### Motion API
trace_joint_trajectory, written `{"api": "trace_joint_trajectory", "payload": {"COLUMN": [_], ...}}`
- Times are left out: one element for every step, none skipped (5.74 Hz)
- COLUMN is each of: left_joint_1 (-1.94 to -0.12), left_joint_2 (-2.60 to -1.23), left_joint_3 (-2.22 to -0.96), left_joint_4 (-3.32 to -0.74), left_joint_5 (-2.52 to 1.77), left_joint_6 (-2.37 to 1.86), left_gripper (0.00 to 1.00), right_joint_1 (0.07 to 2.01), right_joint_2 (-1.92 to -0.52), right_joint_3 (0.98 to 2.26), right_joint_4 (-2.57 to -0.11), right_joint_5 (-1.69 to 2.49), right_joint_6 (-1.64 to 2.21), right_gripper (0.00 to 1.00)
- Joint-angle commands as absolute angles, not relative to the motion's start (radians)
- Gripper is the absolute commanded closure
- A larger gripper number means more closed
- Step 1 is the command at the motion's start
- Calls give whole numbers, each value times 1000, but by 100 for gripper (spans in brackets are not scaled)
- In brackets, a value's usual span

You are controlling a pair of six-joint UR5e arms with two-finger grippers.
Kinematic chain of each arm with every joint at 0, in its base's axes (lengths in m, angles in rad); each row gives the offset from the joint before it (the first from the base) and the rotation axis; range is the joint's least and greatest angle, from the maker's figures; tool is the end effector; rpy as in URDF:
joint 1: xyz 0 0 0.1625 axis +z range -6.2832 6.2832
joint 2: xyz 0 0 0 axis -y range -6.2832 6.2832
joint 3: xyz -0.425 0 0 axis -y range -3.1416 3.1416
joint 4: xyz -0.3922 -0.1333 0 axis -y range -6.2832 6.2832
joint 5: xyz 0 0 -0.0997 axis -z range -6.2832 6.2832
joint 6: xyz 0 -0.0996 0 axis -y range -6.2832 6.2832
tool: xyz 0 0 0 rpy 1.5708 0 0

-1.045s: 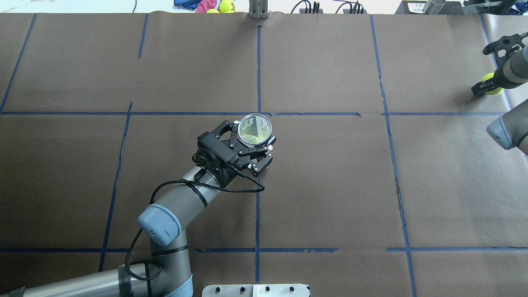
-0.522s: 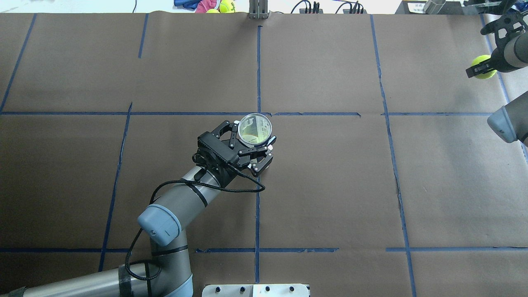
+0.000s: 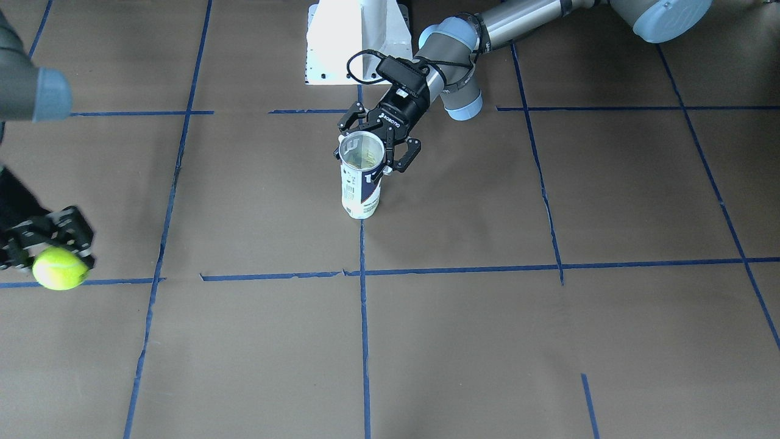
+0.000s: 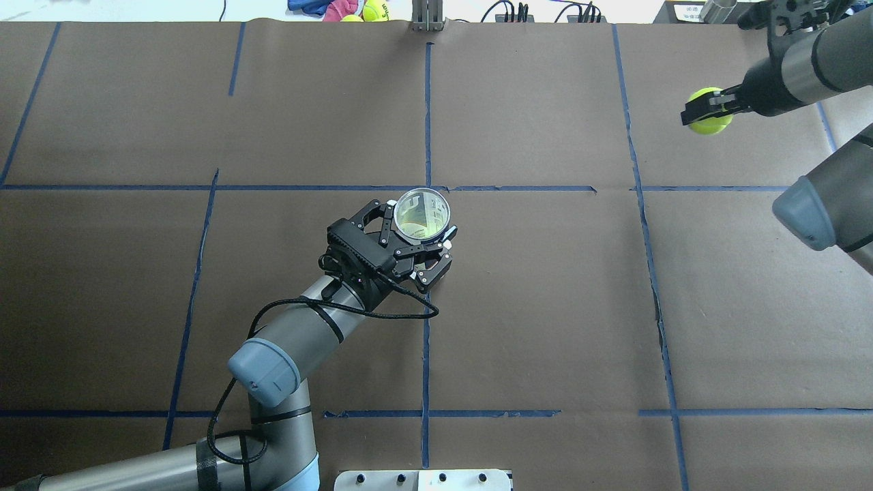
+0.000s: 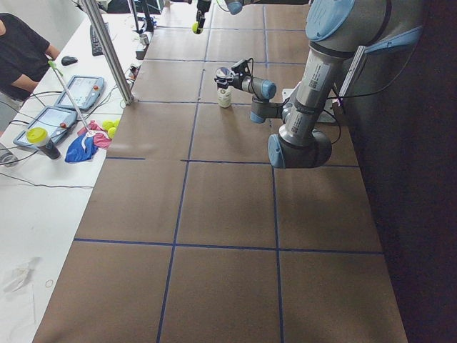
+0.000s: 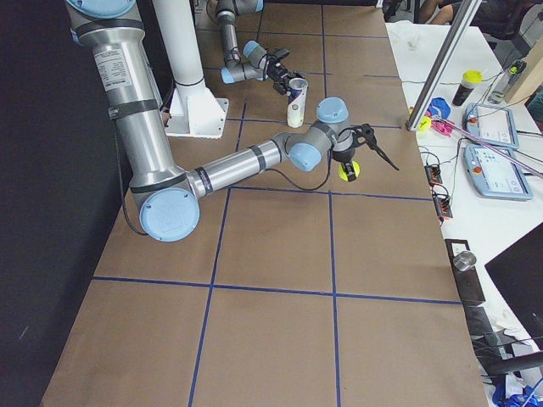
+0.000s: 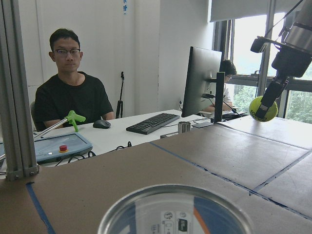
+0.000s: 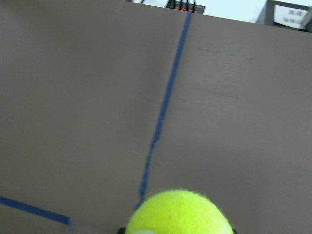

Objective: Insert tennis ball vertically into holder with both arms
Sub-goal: 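Carry the second ball with the right gripper over the can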

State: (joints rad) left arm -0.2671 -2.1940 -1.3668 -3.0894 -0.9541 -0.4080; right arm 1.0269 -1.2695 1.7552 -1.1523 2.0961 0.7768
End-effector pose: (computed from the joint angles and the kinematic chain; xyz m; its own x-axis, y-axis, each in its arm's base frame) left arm 0.5730 -0.3547 0.2257 0.5383 0.6291 -0.5608 0.6097 0.1687 0.7744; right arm -0.2404 -0.5585 0.3602 0.6068 -0.1889 0.7721 -0.1478 0.9276 0.3431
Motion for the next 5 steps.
{"api": "trace_joint_trajectory", "payload": {"left_joint_1": [-267, -267, -267, -267, -267], "left_joint_2": [-2194, -2195, -2197, -2197, -2195], "left_joint_3": [-1367, -1367, -1367, -1367, -1367], "left_joint_4": [-3089, -3089, -3089, -3089, -3089], "left_joint_5": [-954, -954, -954, -954, -954], "left_joint_6": [-408, -408, -408, -408, -408], "left_gripper": [14, 14, 14, 14, 14], "right_joint_1": [857, 789, 678, 596, 539], "right_joint_2": [-1133, -1046, -967, -887, -858], "right_joint_3": [1941, 1968, 1974, 1973, 1965], "right_joint_4": [-1305, -1336, -1356, -1446, -1485], "right_joint_5": [2094, 2056, 1919, 1823, 1759], "right_joint_6": [1149, 1298, 1410, 1423, 1425], "right_gripper": [97, 96, 95, 94, 92]}}
